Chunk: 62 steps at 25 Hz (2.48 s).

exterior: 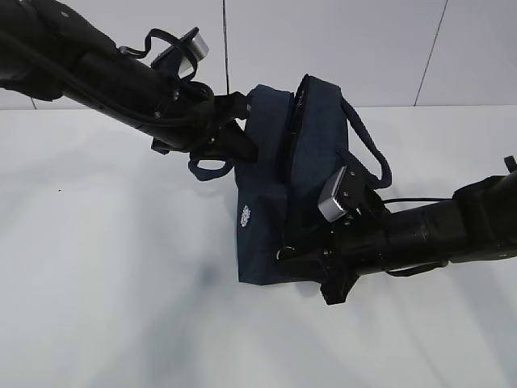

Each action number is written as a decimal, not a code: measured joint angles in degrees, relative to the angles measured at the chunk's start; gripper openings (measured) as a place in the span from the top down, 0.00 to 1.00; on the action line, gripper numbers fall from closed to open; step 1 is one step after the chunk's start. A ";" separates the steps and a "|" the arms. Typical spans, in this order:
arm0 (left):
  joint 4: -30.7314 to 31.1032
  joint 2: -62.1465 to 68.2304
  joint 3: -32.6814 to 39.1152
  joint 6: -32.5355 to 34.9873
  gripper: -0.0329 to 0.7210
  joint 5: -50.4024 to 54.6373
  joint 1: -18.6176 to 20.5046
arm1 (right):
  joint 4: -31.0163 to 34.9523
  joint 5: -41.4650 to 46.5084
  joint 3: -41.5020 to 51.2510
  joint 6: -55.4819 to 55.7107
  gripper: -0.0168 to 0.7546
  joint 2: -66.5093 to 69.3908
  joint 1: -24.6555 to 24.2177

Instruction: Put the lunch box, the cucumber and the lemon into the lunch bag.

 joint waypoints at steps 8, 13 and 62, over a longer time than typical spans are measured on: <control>0.00 0.00 0.00 0.00 0.96 0.10 0.00 | 0.00 0.00 0.00 0.00 0.87 0.00 0.00; 0.00 0.00 0.00 0.00 0.96 0.10 0.00 | 0.00 -0.12 0.00 0.00 0.87 0.00 0.00; 0.00 0.00 0.00 0.00 0.96 -1.69 0.00 | -6.45 -4.39 -0.09 10.24 0.98 -4.23 0.00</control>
